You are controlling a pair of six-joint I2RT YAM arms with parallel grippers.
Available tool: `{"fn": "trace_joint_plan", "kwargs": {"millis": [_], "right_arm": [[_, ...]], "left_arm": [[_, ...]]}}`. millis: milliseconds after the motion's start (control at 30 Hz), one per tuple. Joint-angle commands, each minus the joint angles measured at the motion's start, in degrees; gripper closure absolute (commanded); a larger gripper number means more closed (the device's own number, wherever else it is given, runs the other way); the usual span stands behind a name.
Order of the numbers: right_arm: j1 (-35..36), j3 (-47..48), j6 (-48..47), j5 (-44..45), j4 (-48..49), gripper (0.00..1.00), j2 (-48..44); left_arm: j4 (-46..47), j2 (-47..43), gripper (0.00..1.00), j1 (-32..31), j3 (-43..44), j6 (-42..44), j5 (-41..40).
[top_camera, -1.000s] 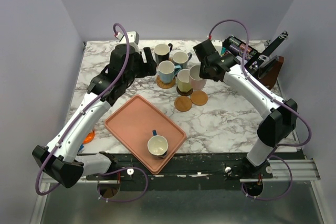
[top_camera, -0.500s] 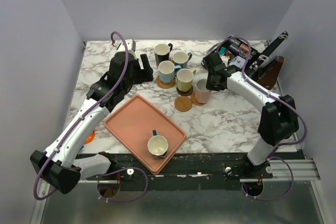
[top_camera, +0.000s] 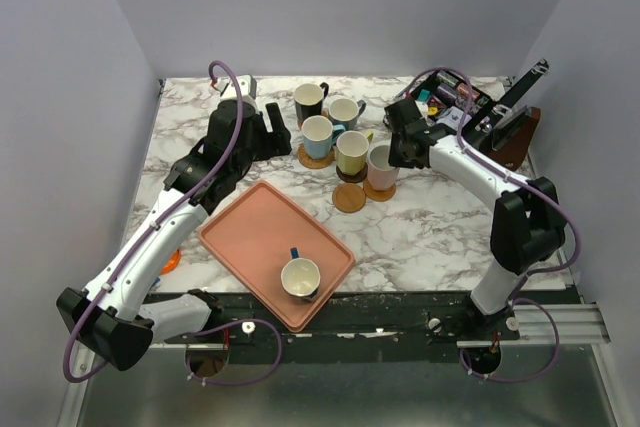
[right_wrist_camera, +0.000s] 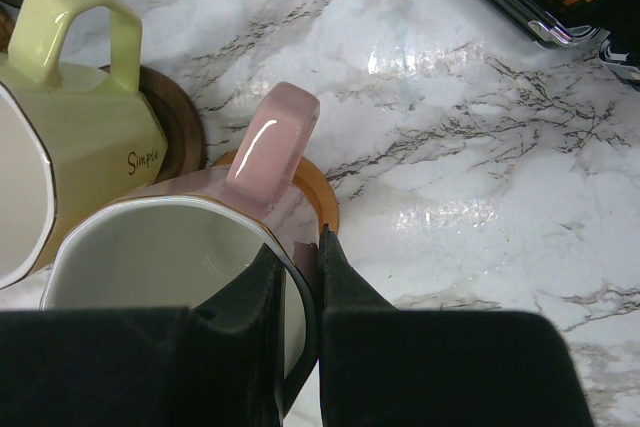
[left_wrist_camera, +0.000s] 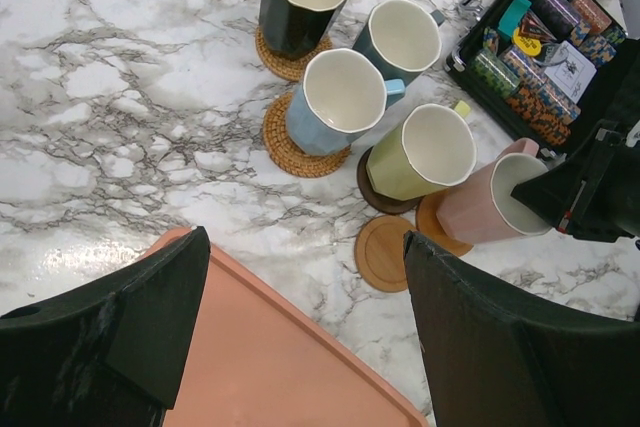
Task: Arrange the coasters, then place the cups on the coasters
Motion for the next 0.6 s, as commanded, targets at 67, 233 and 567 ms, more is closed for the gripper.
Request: {"fn": "trace_joint_plan", "kwargs": {"millis": [67,233,567], "right_arm": [[0.26,2.94,-0.36,-0.20,2.01,0.99,1.28],[0.26,2.68,-0.45,-0.02,1.92,0.99,1.81],[0.26,1.98,-0.63,0.68,1.83,0.99,2.77]], "left_arm": [[0.53,-0.91,0.14,0.51,-0.95,-0.61,-0.90],[0.53,-0.91,0.14,0.60,-1.21,-0.70,-0.90],[0.53,-0.82,0.14,0.78,-1.30,-0.79,-0.64]]}}
